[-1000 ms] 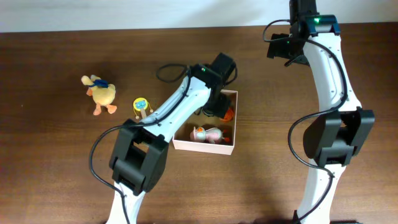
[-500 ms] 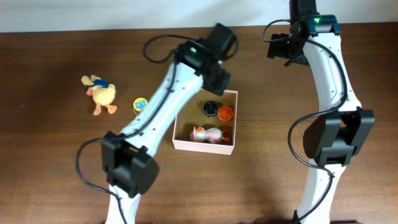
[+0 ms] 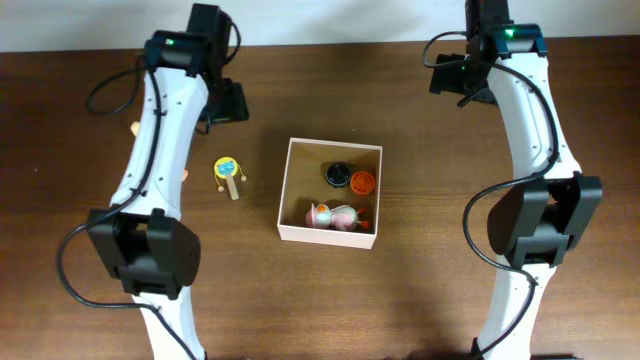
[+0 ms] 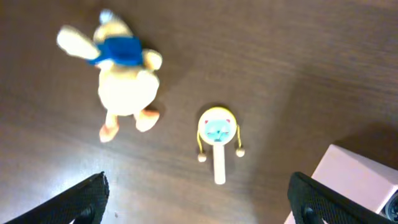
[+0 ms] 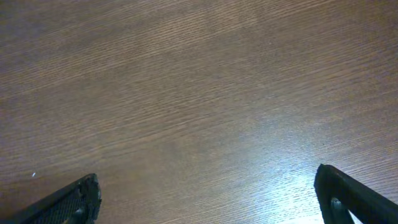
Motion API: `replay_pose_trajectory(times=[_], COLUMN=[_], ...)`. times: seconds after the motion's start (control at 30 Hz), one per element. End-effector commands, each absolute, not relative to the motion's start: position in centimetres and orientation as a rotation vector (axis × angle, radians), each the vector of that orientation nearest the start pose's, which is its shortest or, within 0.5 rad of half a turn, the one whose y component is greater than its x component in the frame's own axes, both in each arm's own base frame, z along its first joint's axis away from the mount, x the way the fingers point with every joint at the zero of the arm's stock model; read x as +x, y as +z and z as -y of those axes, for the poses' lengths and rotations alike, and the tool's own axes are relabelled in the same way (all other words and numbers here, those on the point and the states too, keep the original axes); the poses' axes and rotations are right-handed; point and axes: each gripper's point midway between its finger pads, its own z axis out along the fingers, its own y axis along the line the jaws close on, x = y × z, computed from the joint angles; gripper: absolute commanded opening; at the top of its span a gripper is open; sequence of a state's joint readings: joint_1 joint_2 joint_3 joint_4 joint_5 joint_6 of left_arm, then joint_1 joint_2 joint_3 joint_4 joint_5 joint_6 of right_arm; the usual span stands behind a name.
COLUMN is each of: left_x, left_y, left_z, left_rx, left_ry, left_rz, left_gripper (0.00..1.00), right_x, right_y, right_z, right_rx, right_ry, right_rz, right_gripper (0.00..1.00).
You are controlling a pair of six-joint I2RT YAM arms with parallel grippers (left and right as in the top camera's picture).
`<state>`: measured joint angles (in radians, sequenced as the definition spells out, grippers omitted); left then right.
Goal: Pack container
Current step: 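Raise the left gripper and move it to the mouse rattle drum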
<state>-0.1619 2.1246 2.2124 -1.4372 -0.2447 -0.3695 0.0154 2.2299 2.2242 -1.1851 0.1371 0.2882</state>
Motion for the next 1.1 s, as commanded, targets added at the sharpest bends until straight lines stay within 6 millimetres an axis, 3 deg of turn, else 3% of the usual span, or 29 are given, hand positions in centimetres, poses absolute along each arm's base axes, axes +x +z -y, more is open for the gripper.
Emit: replay_pose_trajectory(times=[0.0, 0.2, 0.77, 0.93, 1.07], left_x=[44.3, 42.6, 36.2, 35.9, 37.2], left_y=[16.0, 12.4, 3.1, 1.6, 0.1], left_z=[3.9, 5.8, 6.6, 6.5, 6.7], left_rx=[-0.442, -0.465, -0.565, -0.562, -0.487], left_ry=[0.178, 0.107, 0.104, 0.104, 0.064], left_rz=[-2.919, -3.057, -3.303, -3.301, -3.246], left_gripper=[0.94, 0.95, 0.95, 0.94, 0.92], right_x=[51.7, 51.7, 51.7, 51.7, 51.7], right_y=[15.0, 15.0, 15.0, 15.0, 15.0], right_z=[1.7, 1.7, 1.7, 1.7, 1.7], right_rx=[0.425, 0.425, 0.425, 0.425, 0.425], right_ry=[-0.109, -0.109, -0.109, -0.109, -0.109], right_rz=[-2.720, -2.720, -2.720, -2.720, -2.720], right_gripper=[0.99, 0.99, 0.99, 0.99, 0.99])
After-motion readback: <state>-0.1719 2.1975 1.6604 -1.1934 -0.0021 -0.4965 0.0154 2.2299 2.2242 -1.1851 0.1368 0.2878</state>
